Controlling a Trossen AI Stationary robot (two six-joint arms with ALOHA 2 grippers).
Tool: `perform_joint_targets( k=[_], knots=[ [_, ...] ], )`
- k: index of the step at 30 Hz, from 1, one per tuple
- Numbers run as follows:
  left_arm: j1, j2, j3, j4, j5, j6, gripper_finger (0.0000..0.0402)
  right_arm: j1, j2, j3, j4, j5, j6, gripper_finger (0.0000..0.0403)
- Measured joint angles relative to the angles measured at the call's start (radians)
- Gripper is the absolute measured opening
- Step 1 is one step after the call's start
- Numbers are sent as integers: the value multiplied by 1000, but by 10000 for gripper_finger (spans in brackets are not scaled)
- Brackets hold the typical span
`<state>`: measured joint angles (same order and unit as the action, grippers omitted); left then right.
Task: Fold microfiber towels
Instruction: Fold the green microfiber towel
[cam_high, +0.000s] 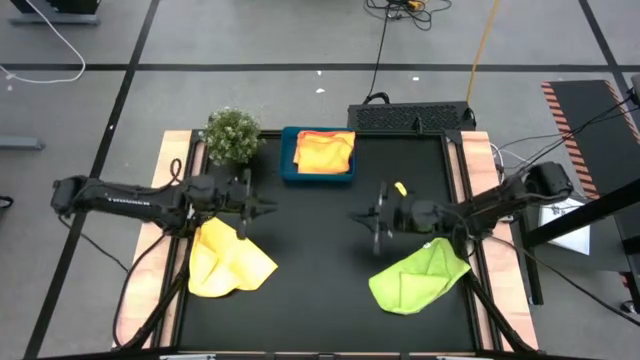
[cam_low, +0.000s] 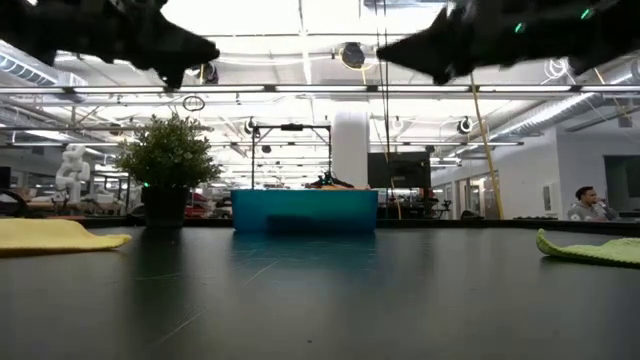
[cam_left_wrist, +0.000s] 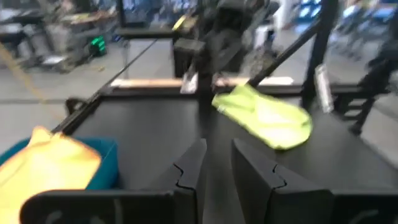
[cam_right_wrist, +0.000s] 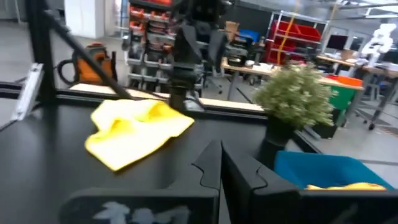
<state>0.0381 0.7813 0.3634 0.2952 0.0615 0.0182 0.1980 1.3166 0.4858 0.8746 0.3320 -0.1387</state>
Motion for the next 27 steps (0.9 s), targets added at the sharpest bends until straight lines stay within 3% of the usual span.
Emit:
perform_joint_targets(
  k=[4,9,15,21,27],
  knots=[
    [-159,13,0,-50,-214,-26,76,125,4,54,-123,137,58,0],
    [-344,19,0,-75,-299,-50,76,233,82,64,-175,247,158,0],
    [-509,21,-38,-116,-460,-99,76,294,229,63,-219,264,391,0],
    [-621,24,-73,-108,-551,-185,76,379,255,77,-272,294,546,0],
    [-668,24,-74,-14,-613,-167,76,436,266,290,-594,329,570,0]
  ],
)
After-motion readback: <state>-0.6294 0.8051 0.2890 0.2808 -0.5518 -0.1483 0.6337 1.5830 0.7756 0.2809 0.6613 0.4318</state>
